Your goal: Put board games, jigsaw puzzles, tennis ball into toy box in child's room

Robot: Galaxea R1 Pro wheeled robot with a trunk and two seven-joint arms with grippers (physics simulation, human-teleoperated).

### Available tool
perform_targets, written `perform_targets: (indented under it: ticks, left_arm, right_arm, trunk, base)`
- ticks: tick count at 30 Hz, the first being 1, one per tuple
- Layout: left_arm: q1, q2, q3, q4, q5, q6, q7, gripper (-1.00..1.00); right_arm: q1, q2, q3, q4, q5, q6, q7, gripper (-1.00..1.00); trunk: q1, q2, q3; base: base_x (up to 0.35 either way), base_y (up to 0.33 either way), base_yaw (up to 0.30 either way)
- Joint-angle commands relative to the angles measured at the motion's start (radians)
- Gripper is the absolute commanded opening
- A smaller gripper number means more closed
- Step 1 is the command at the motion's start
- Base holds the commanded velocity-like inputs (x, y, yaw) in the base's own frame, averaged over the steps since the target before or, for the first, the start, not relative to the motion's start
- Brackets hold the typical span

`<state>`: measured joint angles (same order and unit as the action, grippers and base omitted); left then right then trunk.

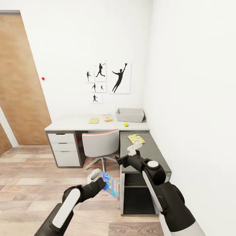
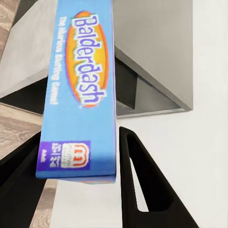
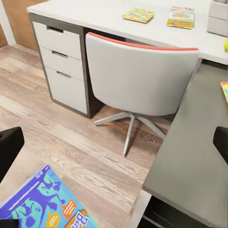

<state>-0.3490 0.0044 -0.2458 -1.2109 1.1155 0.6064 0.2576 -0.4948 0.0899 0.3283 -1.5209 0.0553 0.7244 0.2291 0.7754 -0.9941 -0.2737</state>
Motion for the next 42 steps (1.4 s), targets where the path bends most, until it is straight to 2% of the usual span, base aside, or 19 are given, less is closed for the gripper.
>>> perform_targets:
  ticks: [1,15,31,36,42]
  left_arm:
    - [-0.001,0.001,-0.001,-0.002,0.01,0.001,0.009,-1.0]
    - [-0.001,0.002,0.0,-0.004,0.01,0.001,0.009,-1.0]
    - [-0.001,0.003,-0.002,-0.023,0.01,0.001,0.008,-1.0]
    - [0.001,0.005,-0.004,-0.052,0.01,0.002,0.008,-1.0]
    - [0.018,0.009,0.0,-0.096,0.01,0.004,0.006,-1.0]
  right_arm:
    - [-0.001,0.0,0.0,-0.002,0.006,0.005,0.006,1.0]
    - [0.0,-0.001,0.0,-0.003,0.006,0.004,0.006,1.0]
    - [0.011,-0.003,-0.001,-0.047,0.007,0.007,0.006,1.0]
    - [0.017,-0.003,-0.002,-0.058,0.007,0.007,0.005,1.0]
    - [0.018,-0.002,-0.002,-0.061,0.009,0.006,0.004,1.0]
  trunk:
    - [0.0,-0.001,-0.001]
    - [0.0,-0.001,-0.001]
    - [0.0,-0.001,-0.001]
    - [0.0,-0.001,-0.001]
    - [0.0,-0.001,-0.001]
  base:
    - [0.216,-0.001,0.0]
    - [0.315,0.0,0.0]
    - [0.342,0.0,0.003]
    - [0.29,0.0,0.181]
    - [0.077,0.0,0.273]
